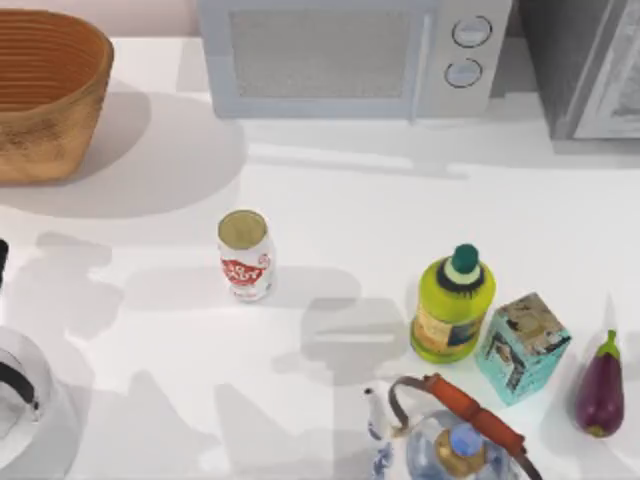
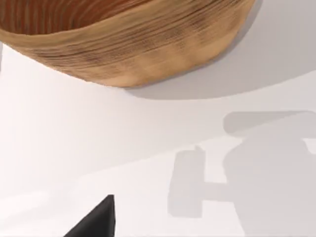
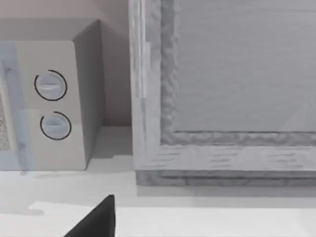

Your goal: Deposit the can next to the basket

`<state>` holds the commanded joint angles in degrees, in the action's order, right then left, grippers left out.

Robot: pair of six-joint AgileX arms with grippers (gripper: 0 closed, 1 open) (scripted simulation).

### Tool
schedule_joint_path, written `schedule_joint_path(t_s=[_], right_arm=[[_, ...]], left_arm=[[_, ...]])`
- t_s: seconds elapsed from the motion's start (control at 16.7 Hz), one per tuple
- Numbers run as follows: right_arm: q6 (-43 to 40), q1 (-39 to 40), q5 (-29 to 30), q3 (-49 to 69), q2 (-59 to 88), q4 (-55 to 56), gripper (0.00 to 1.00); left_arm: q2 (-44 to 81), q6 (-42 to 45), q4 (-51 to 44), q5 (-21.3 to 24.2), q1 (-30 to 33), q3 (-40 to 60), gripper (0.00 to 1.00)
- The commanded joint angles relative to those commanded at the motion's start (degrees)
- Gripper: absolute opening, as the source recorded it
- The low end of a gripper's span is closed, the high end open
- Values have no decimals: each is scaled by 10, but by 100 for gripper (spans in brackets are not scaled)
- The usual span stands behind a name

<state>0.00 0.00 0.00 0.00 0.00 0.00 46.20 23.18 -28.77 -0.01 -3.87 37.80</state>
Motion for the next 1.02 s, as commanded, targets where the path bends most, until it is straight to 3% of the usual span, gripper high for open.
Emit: schedule_joint_path(t_s=[0.6,1.02], right_arm=[[0,0,0,0,0,0,100],[0,0,0,0,0,0,100]], left_arm=[[486,242,-302,0,-42,398,100],[655,327,-408,0,-57,539,100]])
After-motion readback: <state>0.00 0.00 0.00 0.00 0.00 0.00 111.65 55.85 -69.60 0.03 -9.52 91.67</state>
